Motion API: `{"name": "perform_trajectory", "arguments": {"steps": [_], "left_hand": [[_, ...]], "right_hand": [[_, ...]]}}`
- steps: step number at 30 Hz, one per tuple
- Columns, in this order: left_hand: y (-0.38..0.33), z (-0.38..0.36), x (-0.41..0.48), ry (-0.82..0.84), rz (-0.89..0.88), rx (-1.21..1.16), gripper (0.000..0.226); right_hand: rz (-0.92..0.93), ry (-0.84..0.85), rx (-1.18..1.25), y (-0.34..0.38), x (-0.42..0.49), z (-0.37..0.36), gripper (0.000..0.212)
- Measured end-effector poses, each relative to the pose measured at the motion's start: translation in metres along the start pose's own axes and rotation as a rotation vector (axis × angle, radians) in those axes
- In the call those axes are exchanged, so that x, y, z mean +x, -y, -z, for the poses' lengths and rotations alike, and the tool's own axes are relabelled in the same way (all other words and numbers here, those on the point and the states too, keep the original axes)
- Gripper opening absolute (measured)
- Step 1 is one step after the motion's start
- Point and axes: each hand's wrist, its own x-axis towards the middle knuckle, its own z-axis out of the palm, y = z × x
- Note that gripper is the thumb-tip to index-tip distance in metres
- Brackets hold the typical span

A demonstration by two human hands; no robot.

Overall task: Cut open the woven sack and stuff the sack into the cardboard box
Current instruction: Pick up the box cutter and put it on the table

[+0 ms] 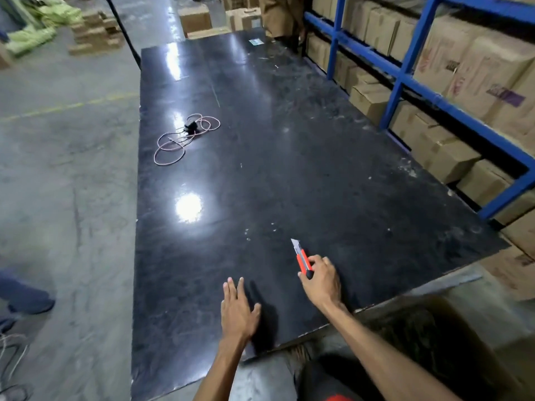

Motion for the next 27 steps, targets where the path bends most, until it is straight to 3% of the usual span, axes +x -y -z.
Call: {"name": "perform_trajectory", "arguments": {"steps": [8, 12, 15, 27], "left_hand": [[-0.015, -0.015, 0.076, -0.048, 0.07, 0.012, 0.074], [-0.006, -0.038, 0.101, -0.048, 0.076, 0.047, 0.082], [0.003, -0.056, 0.108, -0.047, 0.092, 0.1, 0.07], [-0.003, -0.056, 0.105, 0.052, 0.135, 0.155, 0.072]], "right_hand": [[-0.005, 0.066, -0.04, 0.002, 0.077, -0.039, 0.029], [-0.03, 0.145, -0.114, -0.006, 0.096, -0.054, 0.028], [-0.029, 0.128, -0.141, -0.02, 0.101, -0.065, 0.03], [0.088, 0.099, -0.164, -0.039, 0.098, -0.078, 0.034]]}}
